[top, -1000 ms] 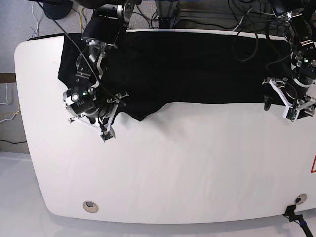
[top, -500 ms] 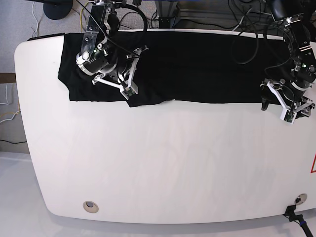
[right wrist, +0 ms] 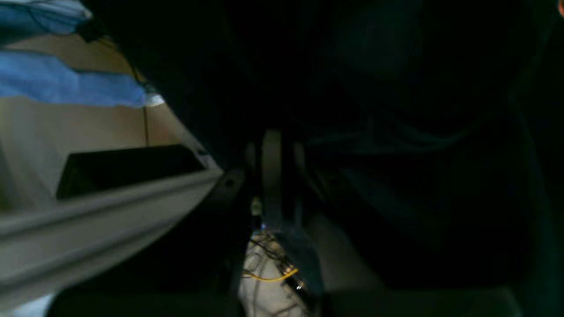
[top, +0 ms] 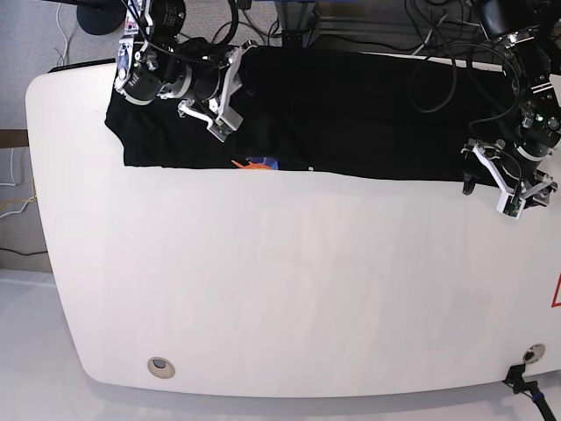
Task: Fold the T-shirt properly
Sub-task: 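Grasp the shirt's folded end with the right gripper and lift it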
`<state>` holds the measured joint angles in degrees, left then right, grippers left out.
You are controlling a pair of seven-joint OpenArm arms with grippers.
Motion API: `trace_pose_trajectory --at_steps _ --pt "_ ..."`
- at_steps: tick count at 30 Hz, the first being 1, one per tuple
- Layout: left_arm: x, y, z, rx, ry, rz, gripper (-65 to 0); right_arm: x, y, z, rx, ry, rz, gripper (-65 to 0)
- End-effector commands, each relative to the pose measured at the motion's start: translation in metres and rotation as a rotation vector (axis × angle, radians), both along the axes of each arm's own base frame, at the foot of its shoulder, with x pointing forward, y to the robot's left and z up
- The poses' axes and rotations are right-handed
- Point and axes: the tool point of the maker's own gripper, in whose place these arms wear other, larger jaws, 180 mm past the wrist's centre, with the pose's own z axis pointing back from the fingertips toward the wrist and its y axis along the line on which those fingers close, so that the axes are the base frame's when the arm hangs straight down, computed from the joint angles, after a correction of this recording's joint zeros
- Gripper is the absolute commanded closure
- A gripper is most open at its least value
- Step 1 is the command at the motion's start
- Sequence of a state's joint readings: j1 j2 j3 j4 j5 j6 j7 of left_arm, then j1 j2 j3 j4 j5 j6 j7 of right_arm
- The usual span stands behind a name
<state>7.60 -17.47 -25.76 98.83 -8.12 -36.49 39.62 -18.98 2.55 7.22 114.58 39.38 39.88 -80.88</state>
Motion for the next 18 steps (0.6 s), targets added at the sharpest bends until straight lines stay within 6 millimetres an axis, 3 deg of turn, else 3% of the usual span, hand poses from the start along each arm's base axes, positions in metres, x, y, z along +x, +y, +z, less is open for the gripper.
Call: trace_pose_trajectory --at_steps 1,5,10,14,18 --pt "0.008 0.003 0.015 0.007 -0.051 -0.006 -55.5 -0.005 0.005 0.011 0.054 -0.023 0.059 0.0" --pt "0.008 0.002 0.015 0.007 -0.05 -0.007 -55.5 -0.023 0.013 0.018 0.113 0.0 0.177 -1.6" --pt "0.008 0.002 0.015 0.009 -0.05 -0.007 -55.5 -0.036 0.0 0.022 0.12 0.028 0.28 -26.4" --pt "0.008 0.002 0.015 0.008 -0.052 -0.008 -55.5 -0.013 -0.023 0.027 0.041 -0.03 0.302 -38.2" --pt "0.008 0.002 0.015 0.008 -0.052 -0.008 -55.5 0.019 -0.056 0.023 -0.065 -0.07 0.234 -38.5"
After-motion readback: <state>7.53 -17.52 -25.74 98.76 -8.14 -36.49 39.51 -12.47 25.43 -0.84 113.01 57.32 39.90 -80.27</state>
